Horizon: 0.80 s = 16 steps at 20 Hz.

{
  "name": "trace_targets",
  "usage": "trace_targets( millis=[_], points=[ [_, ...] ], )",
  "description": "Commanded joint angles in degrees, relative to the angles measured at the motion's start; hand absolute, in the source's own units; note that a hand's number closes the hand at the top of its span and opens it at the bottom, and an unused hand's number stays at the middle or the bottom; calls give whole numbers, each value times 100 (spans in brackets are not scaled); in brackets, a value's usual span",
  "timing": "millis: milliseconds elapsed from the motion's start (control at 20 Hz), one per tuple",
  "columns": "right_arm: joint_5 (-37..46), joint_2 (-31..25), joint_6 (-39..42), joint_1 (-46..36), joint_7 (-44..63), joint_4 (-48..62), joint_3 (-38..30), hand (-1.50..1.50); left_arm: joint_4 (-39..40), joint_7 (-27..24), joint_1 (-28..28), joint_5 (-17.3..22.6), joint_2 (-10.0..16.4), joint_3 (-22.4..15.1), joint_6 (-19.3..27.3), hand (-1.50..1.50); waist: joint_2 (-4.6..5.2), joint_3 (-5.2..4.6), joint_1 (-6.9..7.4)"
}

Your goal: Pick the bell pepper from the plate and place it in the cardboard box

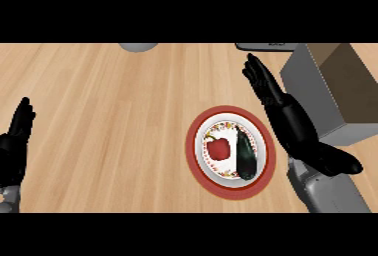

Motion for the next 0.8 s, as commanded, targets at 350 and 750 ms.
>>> trace_targets(
  millis=[350, 750],
  points=[
    [516, -1838, 469, 370, -187, -421, -1338, -150, -577, -541, -652, 164, -40, -980, -1548, 0, 174, 156, -322],
    [1520, -2177, 720, 992, -2423, -29, -1377, -150, -493, -198, -1202, -13, -319, -1093, -1684, 0, 172, 162, -62]
  ],
)
